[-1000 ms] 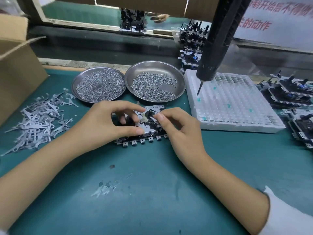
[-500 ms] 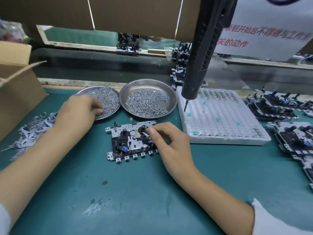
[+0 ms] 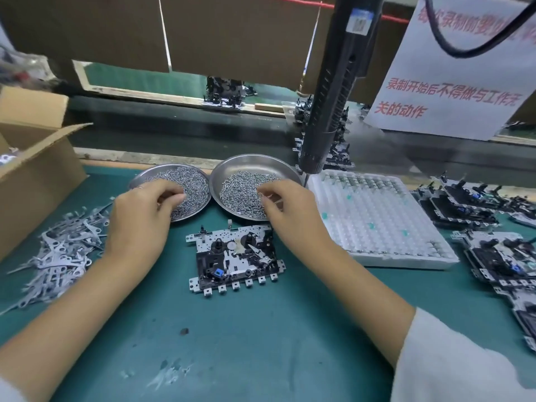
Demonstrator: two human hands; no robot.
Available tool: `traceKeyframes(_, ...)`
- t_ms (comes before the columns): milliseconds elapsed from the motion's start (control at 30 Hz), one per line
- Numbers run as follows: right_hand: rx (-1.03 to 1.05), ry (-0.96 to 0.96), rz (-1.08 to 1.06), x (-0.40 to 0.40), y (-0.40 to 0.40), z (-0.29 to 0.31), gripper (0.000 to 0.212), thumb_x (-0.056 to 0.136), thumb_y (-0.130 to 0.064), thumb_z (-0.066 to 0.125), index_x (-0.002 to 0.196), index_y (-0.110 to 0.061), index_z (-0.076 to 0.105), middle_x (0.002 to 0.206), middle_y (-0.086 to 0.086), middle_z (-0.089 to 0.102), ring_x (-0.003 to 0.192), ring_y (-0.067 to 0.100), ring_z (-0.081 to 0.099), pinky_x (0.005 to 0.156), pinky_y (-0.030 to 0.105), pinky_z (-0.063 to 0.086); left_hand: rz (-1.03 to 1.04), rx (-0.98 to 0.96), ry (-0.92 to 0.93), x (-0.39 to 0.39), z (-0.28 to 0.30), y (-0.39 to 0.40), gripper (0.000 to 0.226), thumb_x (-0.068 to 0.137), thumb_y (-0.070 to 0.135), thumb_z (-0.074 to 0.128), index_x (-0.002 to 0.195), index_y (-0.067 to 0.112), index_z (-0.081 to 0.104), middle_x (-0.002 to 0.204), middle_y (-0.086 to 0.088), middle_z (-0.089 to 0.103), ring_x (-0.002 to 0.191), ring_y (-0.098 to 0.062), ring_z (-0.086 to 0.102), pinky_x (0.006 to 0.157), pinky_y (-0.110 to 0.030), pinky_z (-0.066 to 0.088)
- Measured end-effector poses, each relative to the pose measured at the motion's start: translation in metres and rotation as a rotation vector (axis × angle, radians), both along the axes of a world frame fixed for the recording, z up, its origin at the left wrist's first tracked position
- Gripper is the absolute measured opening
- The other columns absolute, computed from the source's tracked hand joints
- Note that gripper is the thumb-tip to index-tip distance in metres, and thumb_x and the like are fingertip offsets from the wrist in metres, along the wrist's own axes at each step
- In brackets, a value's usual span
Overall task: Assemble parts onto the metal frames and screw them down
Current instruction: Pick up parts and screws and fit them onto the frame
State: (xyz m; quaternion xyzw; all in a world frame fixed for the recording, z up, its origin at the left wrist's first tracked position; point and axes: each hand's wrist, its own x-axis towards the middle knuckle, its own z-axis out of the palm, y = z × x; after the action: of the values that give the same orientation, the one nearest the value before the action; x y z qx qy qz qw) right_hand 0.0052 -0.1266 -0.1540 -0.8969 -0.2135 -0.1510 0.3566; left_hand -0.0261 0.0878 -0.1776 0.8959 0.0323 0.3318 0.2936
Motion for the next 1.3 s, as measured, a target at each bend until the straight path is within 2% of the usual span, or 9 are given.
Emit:
traceKeyframes(67, -0.217, 0.136, -0.044, 0.022, 0.006, 0.004, 0.032, 0.092, -0.01, 0.058, 0.124, -0.005, 0.06, 0.119, 0.012, 0.063, 0.108, 0.024, 0.059, 0.097, 0.037, 0.044, -0.002, -0.016, -0.004, 0.0, -0.002, 0.003, 0.006, 0.084, 0.013, 0.069, 0.089, 0.011, 0.072, 0.084, -0.005, 0.072, 0.078, -0.026, 0.065, 0.074, -0.031, 0.044)
traceKeyframes(167, -0.38, 0.232, -0.075, 0.036, 0.012, 0.002, 0.027, 0.093, -0.019, 0.06, 0.115, -0.004, 0.066, 0.112, 0.014, 0.067, 0.102, 0.026, 0.062, 0.095, 0.039, 0.046, -0.005, -0.016, -0.002, 0.002, -0.003, 0.008, 0.004, 0.083, 0.012, 0.071, 0.086, 0.01, 0.072, 0.079, -0.006, 0.071, 0.074, -0.026, 0.065, 0.07, -0.028, 0.043)
traceKeyframes(433, -0.347, 0.126, -0.158, 0.032, 0.013, -0.006, 0.018, 0.093, -0.011, 0.059, 0.086, 0.0, 0.072, 0.082, 0.012, 0.071, 0.077, 0.022, 0.062, 0.07, 0.028, 0.046, 0.006, 0.023, 0.062, 0.008, -0.006, 0.014, 0.012, 0.081, 0.023, 0.073, 0.085, 0.012, 0.072, 0.073, -0.006, 0.069, 0.082, -0.037, 0.058, 0.079, -0.044, 0.049)
traceKeyframes(600, -0.396, 0.236, -0.128, 0.037, 0.014, -0.004, 0.018, 0.095, -0.007, 0.054, 0.096, -0.002, 0.07, 0.096, 0.007, 0.071, 0.068, 0.005, 0.053, 0.055, 0.015, 0.033, -0.006, 0.051, 0.079, 0.009, -0.009, 0.015, 0.014, 0.08, 0.026, 0.073, 0.084, 0.013, 0.071, 0.073, -0.006, 0.07, 0.078, -0.036, 0.06, 0.085, -0.044, 0.046)
traceKeyframes(700, -0.402, 0.244, -0.133, 0.038, 0.013, -0.004, 0.025, 0.098, -0.018, 0.053, 0.092, 0.0, 0.07, 0.095, 0.013, 0.069, 0.071, 0.017, 0.053, 0.065, 0.022, 0.038, -0.001, 0.148, 0.038, 0.01, -0.011, 0.013, 0.008, 0.081, 0.022, 0.072, 0.08, 0.015, 0.07, 0.078, -0.003, 0.071, 0.076, -0.028, 0.062, 0.084, -0.038, 0.03)
traceKeyframes(867, -0.243, 0.198, -0.144, 0.036, 0.008, -0.009, 0.022, 0.093, -0.02, 0.06, 0.092, -0.003, 0.073, 0.093, 0.011, 0.071, 0.088, 0.025, 0.062, 0.082, 0.034, 0.047, 0.009, 0.142, 0.023, 0.01, -0.012, 0.013, 0.008, 0.082, 0.021, 0.072, 0.086, 0.015, 0.072, 0.083, -0.004, 0.074, 0.078, -0.028, 0.064, 0.085, -0.038, 0.029)
traceKeyframes(1067, -0.061, 0.158, -0.124, 0.032, 0.006, -0.008, 0.016, 0.089, -0.018, 0.065, 0.093, -0.006, 0.075, 0.092, 0.008, 0.071, 0.086, 0.018, 0.06, 0.081, 0.023, 0.043, -0.05, 0.09, 0.009, 0.006, -0.006, 0.007, 0.005, 0.08, 0.017, 0.074, 0.078, 0.012, 0.073, 0.076, -0.003, 0.072, 0.069, -0.026, 0.064, 0.088, -0.048, 0.043)
traceKeyframes(1200, 0.25, 0.203, -0.041, 0.023, 0.013, 0.0, 0.009, 0.084, -0.015, 0.071, 0.088, -0.009, 0.076, 0.081, -0.003, 0.07, 0.076, 0.008, 0.06, 0.074, 0.007, 0.042, -0.104, -0.164, -0.046, -0.003, 0.005, -0.009, 0.004, 0.077, 0.015, 0.077, 0.081, 0.014, 0.075, 0.075, 0.005, 0.071, 0.067, 0.003, 0.061, 0.078, -0.007, 0.042)
traceKeyframes(1300, 0.607, 0.451, 0.172, 0.014, 0.023, 0.008, 0.007, 0.085, -0.008, 0.069, 0.08, -0.012, 0.071, 0.074, 0.0, 0.069, 0.069, 0.01, 0.066, 0.075, 0.024, 0.056, -0.15, -0.241, -0.139, -0.012, 0.011, -0.024, 0.011, 0.073, 0.021, 0.077, 0.081, 0.027, 0.072, 0.074, 0.025, 0.066, 0.078, 0.0, 0.058, 0.083, -0.017, 0.042)
